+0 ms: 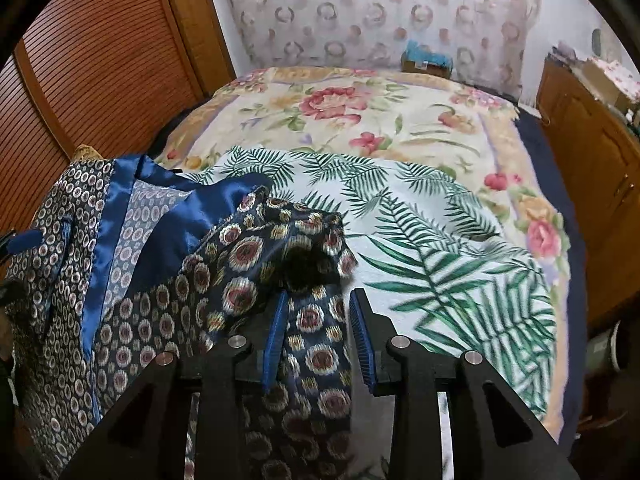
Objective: Fold small clothes
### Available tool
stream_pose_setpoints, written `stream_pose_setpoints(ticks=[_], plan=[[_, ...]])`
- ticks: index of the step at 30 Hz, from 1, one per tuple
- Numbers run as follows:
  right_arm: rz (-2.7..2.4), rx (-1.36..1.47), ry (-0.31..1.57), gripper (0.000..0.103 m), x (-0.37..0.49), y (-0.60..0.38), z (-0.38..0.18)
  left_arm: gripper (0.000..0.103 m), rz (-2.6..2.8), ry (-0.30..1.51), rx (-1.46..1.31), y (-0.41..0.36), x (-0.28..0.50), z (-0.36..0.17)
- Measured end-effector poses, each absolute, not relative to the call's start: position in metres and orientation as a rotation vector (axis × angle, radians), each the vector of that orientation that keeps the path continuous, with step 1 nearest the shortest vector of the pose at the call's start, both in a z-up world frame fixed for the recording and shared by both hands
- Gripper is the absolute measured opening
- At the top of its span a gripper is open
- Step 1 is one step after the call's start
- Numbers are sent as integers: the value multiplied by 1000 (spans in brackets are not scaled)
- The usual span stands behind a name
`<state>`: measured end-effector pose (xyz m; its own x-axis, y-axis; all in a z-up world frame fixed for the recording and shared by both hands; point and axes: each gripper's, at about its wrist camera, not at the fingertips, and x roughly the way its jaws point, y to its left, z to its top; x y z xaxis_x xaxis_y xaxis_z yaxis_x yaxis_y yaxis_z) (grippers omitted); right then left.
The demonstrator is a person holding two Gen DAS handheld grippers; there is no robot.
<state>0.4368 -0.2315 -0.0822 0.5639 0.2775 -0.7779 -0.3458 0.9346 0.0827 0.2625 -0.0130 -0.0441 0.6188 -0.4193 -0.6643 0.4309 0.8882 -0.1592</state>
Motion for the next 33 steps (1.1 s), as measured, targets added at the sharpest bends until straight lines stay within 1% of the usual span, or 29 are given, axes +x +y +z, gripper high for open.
stream_pose_setpoints(ticks=[4, 5, 6, 8, 11, 12, 13, 14, 15, 18, 19, 21, 23, 24, 27, 29, 33], plan=[[361, -67, 892, 33, 459, -229, -79, 78, -420, 760, 35, 16, 262, -40], [360, -61, 890, 30, 466, -229, -78, 78, -409, 758, 34, 22, 261, -39], [360, -63, 882, 4, 470, -229, -75, 78, -396, 755, 34, 28, 261, -37], [323, -107, 819, 3, 471, -227, -66, 78, -365, 750, 40, 43, 258, -35], [208, -103, 728, 3, 470, -240, -45, 79, -305, 741, 34, 65, 254, -34], [173, -109, 708, 6, 469, -242, -41, 79, -294, 742, 21, 73, 254, -35], [171, -103, 701, 13, 469, -245, -40, 78, -282, 749, -2, 83, 255, -35], [185, -86, 716, 16, 471, -247, -41, 78, -272, 752, -27, 92, 255, -36], [194, -79, 739, 23, 473, -248, -44, 78, -267, 751, -40, 98, 255, -36], [222, -71, 786, 24, 471, -249, -56, 78, -259, 749, -47, 112, 255, -34], [243, -70, 804, 27, 471, -250, -61, 78, -249, 751, -39, 115, 256, -34], [275, -71, 836, 30, 472, -252, -65, 78, -232, 755, -26, 121, 257, -36], [291, -79, 858, 30, 473, -257, -70, 77, -216, 767, -21, 129, 260, -38], [298, -78, 865, 30, 473, -264, -70, 73, -208, 771, -17, 133, 261, -40], [321, -62, 881, 31, 475, -273, -71, 66, -186, 788, -14, 143, 265, -47], [327, -55, 891, 32, 476, -277, -73, 64, -186, 808, -21, 146, 269, -52], [322, -69, 902, 33, 474, -273, -77, 64, -166, 868, -28, 151, 281, -66]])
